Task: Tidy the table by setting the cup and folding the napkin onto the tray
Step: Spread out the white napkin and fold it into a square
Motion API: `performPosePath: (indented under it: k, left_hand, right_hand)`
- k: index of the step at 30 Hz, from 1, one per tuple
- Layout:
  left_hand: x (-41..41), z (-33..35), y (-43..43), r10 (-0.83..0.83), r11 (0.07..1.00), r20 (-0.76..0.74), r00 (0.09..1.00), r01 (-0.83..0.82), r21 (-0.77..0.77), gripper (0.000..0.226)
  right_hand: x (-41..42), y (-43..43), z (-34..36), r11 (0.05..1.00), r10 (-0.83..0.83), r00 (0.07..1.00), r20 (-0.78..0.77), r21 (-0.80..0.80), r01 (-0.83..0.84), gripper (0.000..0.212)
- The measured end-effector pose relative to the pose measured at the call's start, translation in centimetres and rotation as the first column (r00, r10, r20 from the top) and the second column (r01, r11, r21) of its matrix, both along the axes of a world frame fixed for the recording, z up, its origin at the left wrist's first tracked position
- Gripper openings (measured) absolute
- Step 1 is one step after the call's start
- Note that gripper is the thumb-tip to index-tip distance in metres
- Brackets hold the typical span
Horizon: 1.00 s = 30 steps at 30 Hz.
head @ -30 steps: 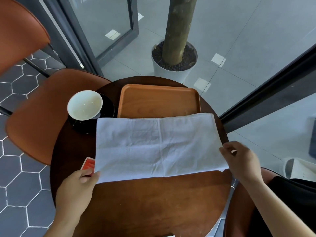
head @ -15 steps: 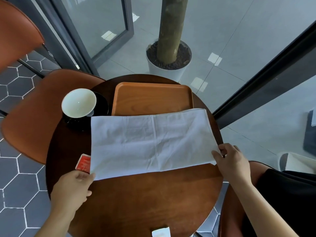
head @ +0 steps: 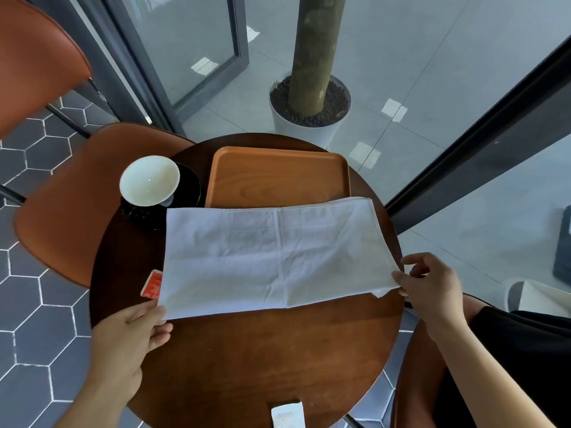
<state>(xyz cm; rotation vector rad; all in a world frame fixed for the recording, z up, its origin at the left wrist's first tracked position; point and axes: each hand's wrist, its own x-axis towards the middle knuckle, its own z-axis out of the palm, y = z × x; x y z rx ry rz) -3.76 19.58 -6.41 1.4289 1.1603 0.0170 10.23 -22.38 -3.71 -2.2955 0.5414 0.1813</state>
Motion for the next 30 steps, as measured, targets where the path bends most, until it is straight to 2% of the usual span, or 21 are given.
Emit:
performPosePath:
  k: [9,13,14,15,16,17,18,19,20,22,25,26,30]
  left_hand:
    - [-2.1,1.7,0.7,0.071,0.984,0.048,0.996,-0.078,0.158,0.009]
    - [-3.3,2.6,0.7,0.073,0.977,0.053,0.996,-0.082,0.198,0.010]
    - [-3.5,2.8,0.6,0.081,0.975,0.050,0.995,-0.089,0.202,0.010]
    - [-3.5,3.0,0.6,0.091,0.974,0.051,0.994,-0.100,0.202,0.010]
    - [-3.6,3.3,0.4,0.102,0.974,0.061,0.993,-0.113,0.199,0.010]
    - [-3.6,3.6,0.3,0.113,0.973,0.075,0.991,-0.126,0.194,0.010]
    - [-3.6,3.8,0.1,0.124,0.972,0.091,0.988,-0.140,0.190,0.011]
    - [-3.6,4.1,-0.1,0.133,0.970,0.106,0.985,-0.151,0.191,0.012]
    - [-3.7,4.3,-0.4,0.135,0.968,0.120,0.984,-0.157,0.196,0.013]
    - [-3.9,4.8,-1.1,0.117,0.965,0.138,0.983,-0.145,0.216,0.013]
    - [-4.1,5.7,-2.0,0.065,0.958,0.143,0.988,-0.101,0.269,0.018]
    - [-4.1,6.1,-2.3,0.041,0.955,0.140,0.989,-0.080,0.286,0.019]
    - [-3.6,7.6,-3.7,-0.057,0.945,0.175,0.983,-0.003,0.327,0.016]
  right_hand:
    - [-3.5,0.5,-0.3,0.941,0.270,0.959,-0.090,-0.186,-0.283,0.025]
    - [-4.4,2.3,0.7,0.873,0.369,0.926,-0.084,-0.311,-0.376,0.012]
    - [-4.4,3.3,1.0,0.884,0.380,0.923,-0.061,-0.269,-0.382,0.013]
    - [-4.4,4.6,1.3,0.914,0.378,0.925,-0.044,-0.142,-0.381,0.018]
    - [-4.4,6.3,1.7,0.932,0.362,0.931,-0.054,0.056,-0.359,0.023]
    - [-4.4,8.2,2.0,0.906,0.350,0.933,-0.084,0.286,-0.314,0.028]
    - [-4.5,10.4,2.4,0.835,0.349,0.930,-0.118,0.489,-0.251,0.033]
    - [-4.6,12.4,2.5,0.753,0.359,0.921,-0.149,0.630,-0.191,0.037]
    - [-4.8,14.2,2.5,0.692,0.377,0.910,-0.171,0.706,-0.154,0.042]
    - [-5.7,17.0,2.1,0.647,0.421,0.887,-0.192,0.749,-0.145,0.048]
    - [-6.7,19.0,1.3,0.682,0.458,0.863,-0.213,0.707,-0.188,0.030]
    - [-6.9,19.1,1.1,0.695,0.458,0.863,-0.212,0.691,-0.199,0.030]
    - [-5.8,19.4,0.5,0.706,0.262,0.934,-0.245,0.708,-0.012,0.041]
